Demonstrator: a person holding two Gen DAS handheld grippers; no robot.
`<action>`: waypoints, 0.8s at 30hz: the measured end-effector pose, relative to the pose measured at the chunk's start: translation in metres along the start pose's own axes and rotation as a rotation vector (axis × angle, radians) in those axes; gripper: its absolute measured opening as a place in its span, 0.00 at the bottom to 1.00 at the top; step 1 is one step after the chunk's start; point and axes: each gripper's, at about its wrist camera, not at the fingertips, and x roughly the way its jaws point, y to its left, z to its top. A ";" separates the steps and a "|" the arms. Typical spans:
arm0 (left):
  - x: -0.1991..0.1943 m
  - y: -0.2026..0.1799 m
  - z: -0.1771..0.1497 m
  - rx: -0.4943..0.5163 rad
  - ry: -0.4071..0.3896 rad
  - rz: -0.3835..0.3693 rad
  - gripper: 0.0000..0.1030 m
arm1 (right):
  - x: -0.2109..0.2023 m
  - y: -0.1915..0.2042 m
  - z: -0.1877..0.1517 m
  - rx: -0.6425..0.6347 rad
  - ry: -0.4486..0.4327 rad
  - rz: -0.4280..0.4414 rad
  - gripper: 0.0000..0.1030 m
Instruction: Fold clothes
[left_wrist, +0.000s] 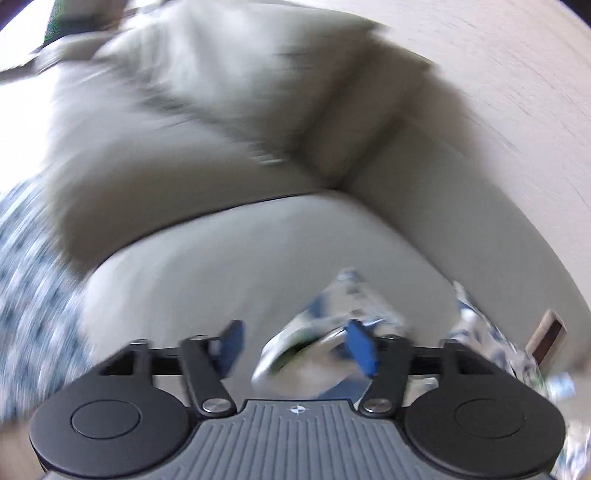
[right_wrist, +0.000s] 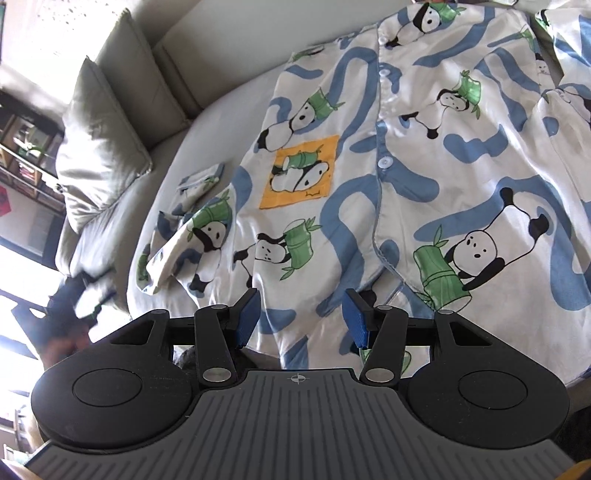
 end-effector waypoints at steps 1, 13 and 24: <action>0.016 -0.008 0.011 0.045 0.019 -0.008 0.63 | 0.002 0.001 0.000 -0.001 0.004 0.002 0.54; 0.178 -0.050 0.044 0.200 0.296 -0.004 0.55 | 0.025 0.000 0.001 0.012 0.054 0.007 0.54; 0.190 -0.075 0.027 0.391 0.292 0.022 0.03 | 0.029 -0.009 0.001 0.033 0.062 -0.001 0.54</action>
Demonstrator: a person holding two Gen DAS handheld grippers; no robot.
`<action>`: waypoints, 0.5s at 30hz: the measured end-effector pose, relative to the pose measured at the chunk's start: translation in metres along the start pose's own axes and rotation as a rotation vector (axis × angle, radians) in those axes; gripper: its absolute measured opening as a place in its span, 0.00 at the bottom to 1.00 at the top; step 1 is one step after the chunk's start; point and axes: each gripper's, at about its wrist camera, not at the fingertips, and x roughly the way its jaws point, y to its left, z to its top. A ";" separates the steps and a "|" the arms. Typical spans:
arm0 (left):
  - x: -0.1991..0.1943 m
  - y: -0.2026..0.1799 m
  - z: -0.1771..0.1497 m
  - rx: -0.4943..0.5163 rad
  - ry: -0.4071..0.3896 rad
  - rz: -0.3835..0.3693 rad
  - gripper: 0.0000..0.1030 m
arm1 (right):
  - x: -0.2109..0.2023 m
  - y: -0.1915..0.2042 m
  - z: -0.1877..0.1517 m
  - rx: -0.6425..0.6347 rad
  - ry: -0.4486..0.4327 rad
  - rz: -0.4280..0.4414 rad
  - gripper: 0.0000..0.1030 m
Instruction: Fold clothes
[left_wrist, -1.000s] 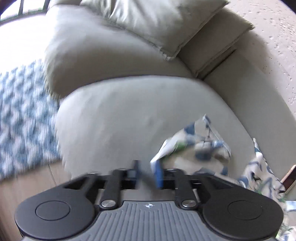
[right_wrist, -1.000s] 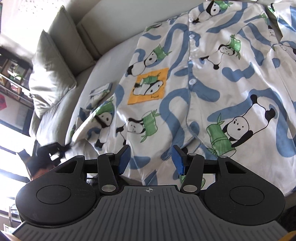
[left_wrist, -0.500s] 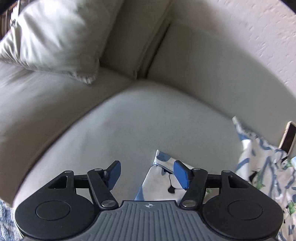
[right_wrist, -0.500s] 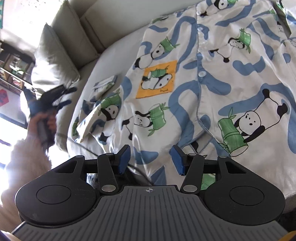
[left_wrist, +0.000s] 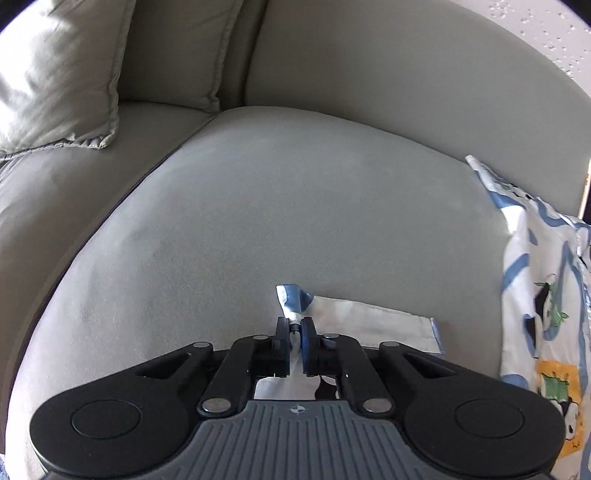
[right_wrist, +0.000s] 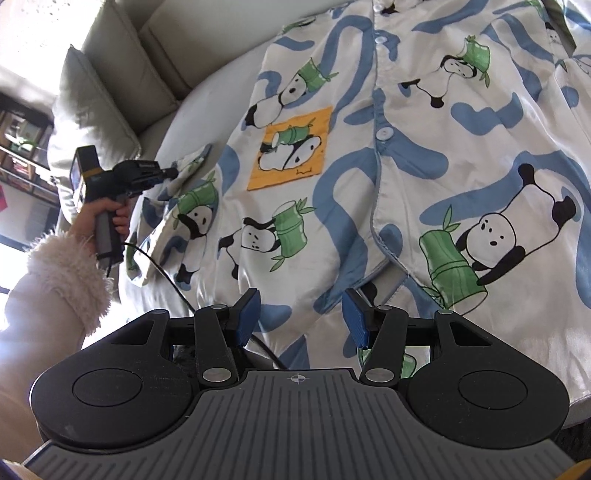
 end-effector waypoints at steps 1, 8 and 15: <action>-0.004 0.001 -0.001 0.003 -0.019 0.009 0.03 | -0.003 -0.001 -0.001 0.001 -0.005 0.003 0.54; -0.094 0.016 -0.014 -0.101 -0.275 0.039 0.03 | -0.029 0.004 -0.009 -0.007 -0.051 0.048 0.54; -0.249 0.042 -0.044 -0.304 -0.649 0.138 0.03 | -0.082 0.012 -0.031 -0.058 -0.177 0.112 0.54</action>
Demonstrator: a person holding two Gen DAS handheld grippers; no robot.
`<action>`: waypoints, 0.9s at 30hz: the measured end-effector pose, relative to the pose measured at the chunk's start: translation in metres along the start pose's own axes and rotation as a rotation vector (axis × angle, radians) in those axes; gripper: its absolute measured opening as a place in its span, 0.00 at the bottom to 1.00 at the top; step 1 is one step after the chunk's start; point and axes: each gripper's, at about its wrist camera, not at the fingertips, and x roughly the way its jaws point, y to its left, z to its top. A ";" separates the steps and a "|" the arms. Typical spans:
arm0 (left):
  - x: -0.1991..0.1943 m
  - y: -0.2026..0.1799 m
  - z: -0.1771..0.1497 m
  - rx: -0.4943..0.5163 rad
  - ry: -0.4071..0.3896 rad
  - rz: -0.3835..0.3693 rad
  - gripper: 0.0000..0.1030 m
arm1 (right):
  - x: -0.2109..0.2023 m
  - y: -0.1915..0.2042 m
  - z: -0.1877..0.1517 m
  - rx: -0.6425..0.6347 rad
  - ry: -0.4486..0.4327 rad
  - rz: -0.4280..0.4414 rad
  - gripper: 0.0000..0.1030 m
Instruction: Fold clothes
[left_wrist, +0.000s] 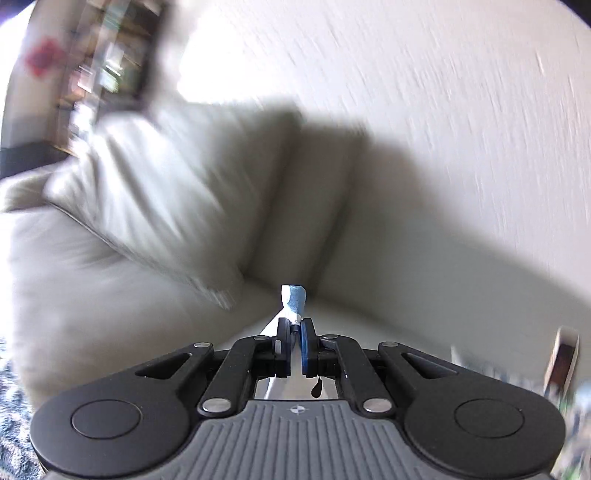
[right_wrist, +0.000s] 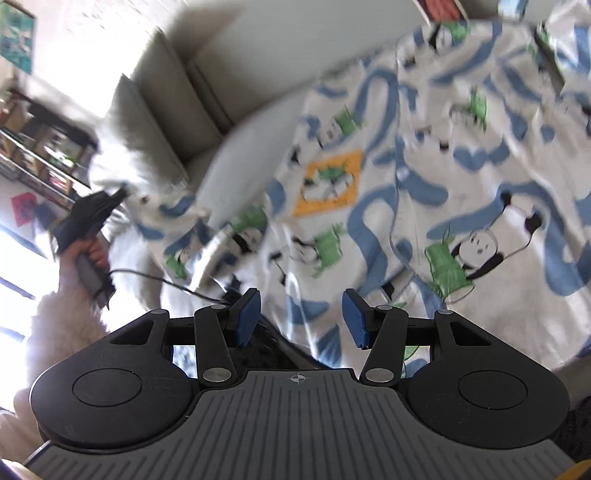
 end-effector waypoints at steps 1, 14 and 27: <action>-0.018 0.005 0.010 -0.019 -0.050 0.023 0.03 | -0.011 0.002 -0.002 -0.012 -0.036 0.009 0.54; -0.087 -0.049 0.063 0.036 -0.234 -0.135 0.03 | -0.098 0.010 -0.019 -0.078 -0.270 0.106 0.55; -0.108 -0.236 -0.101 0.497 -0.090 -0.512 0.03 | -0.173 -0.078 -0.029 0.138 -0.439 0.017 0.56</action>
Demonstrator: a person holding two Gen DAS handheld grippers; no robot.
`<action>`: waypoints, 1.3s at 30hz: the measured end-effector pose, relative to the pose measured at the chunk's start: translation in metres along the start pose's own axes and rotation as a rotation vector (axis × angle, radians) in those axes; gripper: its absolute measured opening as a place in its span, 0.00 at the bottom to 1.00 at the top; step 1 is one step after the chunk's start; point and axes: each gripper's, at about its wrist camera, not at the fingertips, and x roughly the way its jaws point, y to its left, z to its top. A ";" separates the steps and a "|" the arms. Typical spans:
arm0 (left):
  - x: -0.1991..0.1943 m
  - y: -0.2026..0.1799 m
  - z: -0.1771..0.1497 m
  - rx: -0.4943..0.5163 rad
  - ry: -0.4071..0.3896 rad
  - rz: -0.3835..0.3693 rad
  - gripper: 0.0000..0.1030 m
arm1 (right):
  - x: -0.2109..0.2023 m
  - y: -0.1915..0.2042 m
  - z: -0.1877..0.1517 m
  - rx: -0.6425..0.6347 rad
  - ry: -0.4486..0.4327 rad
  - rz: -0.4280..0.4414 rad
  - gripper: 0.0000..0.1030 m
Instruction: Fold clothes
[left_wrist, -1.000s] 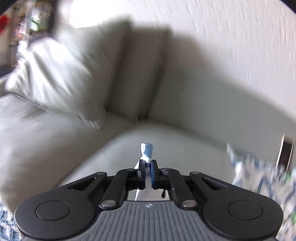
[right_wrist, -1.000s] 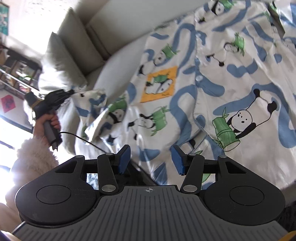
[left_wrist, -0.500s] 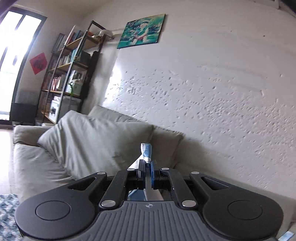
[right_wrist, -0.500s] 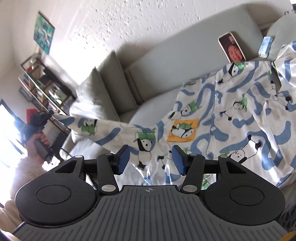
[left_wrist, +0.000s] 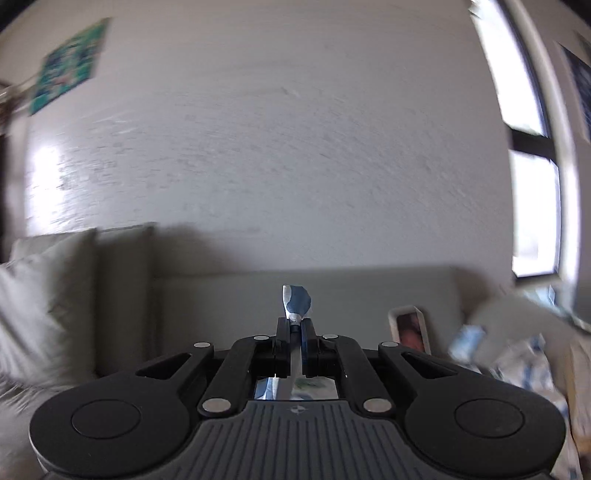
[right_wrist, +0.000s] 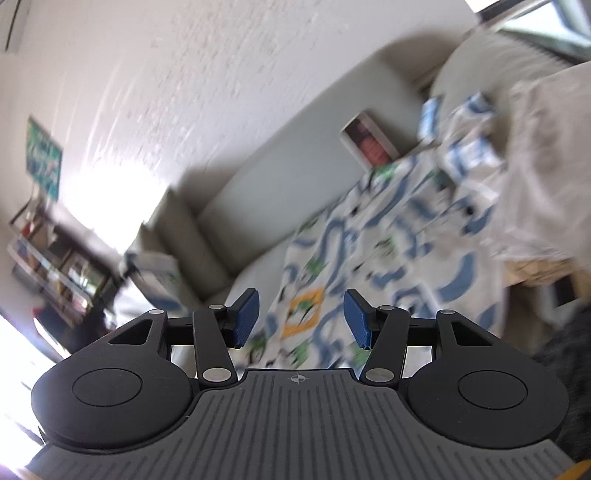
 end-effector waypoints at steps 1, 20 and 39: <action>0.008 -0.020 -0.009 0.030 0.026 -0.029 0.03 | -0.006 -0.007 0.004 0.013 -0.020 -0.013 0.57; 0.063 -0.262 -0.082 0.233 0.373 -0.376 0.50 | -0.030 -0.070 0.016 0.117 -0.059 -0.082 0.62; 0.006 0.081 -0.141 -0.559 0.437 0.280 0.61 | 0.108 -0.122 -0.001 0.274 0.220 -0.239 0.62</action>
